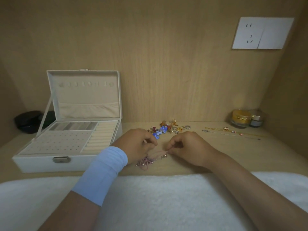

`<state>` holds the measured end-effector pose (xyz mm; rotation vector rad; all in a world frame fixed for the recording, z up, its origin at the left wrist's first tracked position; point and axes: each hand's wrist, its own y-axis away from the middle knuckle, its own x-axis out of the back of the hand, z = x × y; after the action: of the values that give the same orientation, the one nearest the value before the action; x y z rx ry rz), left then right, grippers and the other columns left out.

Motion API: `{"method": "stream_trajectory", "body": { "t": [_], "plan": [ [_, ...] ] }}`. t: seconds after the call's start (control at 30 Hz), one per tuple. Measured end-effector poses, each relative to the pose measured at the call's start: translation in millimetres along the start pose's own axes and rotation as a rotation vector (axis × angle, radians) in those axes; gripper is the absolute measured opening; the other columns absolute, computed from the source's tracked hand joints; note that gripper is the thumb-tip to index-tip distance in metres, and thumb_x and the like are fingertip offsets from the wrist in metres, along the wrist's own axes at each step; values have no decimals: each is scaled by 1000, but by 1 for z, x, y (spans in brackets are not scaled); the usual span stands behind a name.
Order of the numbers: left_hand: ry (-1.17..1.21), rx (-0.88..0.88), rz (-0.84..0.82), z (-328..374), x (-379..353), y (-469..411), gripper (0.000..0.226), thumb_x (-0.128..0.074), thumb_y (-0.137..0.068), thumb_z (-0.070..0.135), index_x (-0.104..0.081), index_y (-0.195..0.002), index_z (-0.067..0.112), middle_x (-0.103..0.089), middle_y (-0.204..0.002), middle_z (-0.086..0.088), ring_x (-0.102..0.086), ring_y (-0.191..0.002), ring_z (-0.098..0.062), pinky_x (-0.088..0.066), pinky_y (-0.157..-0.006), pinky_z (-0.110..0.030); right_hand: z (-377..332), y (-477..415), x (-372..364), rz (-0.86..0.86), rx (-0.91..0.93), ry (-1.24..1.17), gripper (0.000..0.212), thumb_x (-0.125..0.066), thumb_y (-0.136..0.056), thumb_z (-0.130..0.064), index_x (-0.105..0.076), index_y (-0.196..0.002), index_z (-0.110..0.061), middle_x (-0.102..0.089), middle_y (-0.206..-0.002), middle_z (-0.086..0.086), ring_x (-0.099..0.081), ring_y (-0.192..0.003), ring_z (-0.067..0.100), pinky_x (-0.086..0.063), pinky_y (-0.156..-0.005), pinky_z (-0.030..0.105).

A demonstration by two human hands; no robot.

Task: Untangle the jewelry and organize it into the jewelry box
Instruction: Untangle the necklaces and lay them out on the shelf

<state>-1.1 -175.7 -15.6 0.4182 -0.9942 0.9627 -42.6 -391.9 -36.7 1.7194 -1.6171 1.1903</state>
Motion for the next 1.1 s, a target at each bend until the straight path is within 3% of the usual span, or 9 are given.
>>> {"method": "stream_trajectory", "body": {
  "t": [0.13,0.23,0.5,0.63,0.77,0.83,0.9,1.0,1.1],
  "plan": [
    [-30,9,-61,-2,1,4,6,-75,-81,34,-71,-81,39,-63,-85,23,-58,-79,4,-48,-82,-21,-2,-1,-2,81,25,162,7,-73,-87,-26,-73,-89,-33,-59,-85,-19,-49,-70,-10,-40,-68,19],
    [-51,50,-103,-3,-7,2,9,-78,-74,43,-70,-75,40,-62,-80,23,-60,-78,4,-48,-77,-19,-8,1,-1,38,101,154,15,-69,-85,-19,-75,-87,-33,-56,-81,-19,-49,-70,-6,-44,-71,23],
    [-98,60,-95,-10,-11,-3,15,-70,-84,35,-69,-69,35,-60,-79,20,-59,-80,-1,-48,-79,-20,-12,0,-5,-52,129,284,12,-68,-89,-37,-74,-99,-35,-64,-97,-15,-55,-90,3,-45,-79,25],
    [-116,85,-76,-12,-12,-3,17,-62,-85,31,-67,-69,33,-65,-86,14,-64,-83,-10,-54,-82,-29,-9,-1,-3,-58,121,304,11,-62,-94,-32,-73,-98,-31,-61,-90,-17,-54,-82,2,-45,-75,25],
    [57,110,34,-13,-11,-4,15,-55,-91,31,-67,-84,27,-68,-89,10,-64,-85,-12,-52,-86,-32,-9,0,3,100,-36,-207,15,-60,-98,-17,-70,-87,-20,-70,-78,-16,-57,-67,-5,-42,-67,12],
    [197,124,65,-12,-10,-5,16,-54,-94,29,-66,-85,25,-69,-90,9,-64,-87,-10,-51,-86,-29,-13,0,3,141,-119,-506,18,-57,-100,-12,-68,-86,-14,-73,-76,-11,-61,-61,2,-43,-58,15],
    [347,139,59,-10,-10,-6,18,-53,-96,25,-67,-84,22,-71,-92,9,-64,-82,-7,-51,-85,-28,-18,0,4,152,-203,-771,17,-53,-102,-13,-65,-91,-10,-77,-86,1,-67,-65,14,-46,-54,21],
    [599,168,54,-6,-12,-7,23,-52,-99,20,-65,-80,16,-71,-81,4,-60,-69,-12,-52,-80,-36,-24,0,7,170,-285,-1034,18,-49,-105,-19,-61,-97,-8,-77,-95,12,-73,-78,22,-58,-70,33],
    [765,183,58,-1,-13,-6,20,-49,-101,17,-60,-86,11,-64,-63,3,-55,-63,-19,-50,-74,-38,-24,-2,7,187,-338,-1212,18,-43,-107,-18,-56,-97,-13,-77,-89,14,-74,-85,25,-54,-89,43]
  ]
}}
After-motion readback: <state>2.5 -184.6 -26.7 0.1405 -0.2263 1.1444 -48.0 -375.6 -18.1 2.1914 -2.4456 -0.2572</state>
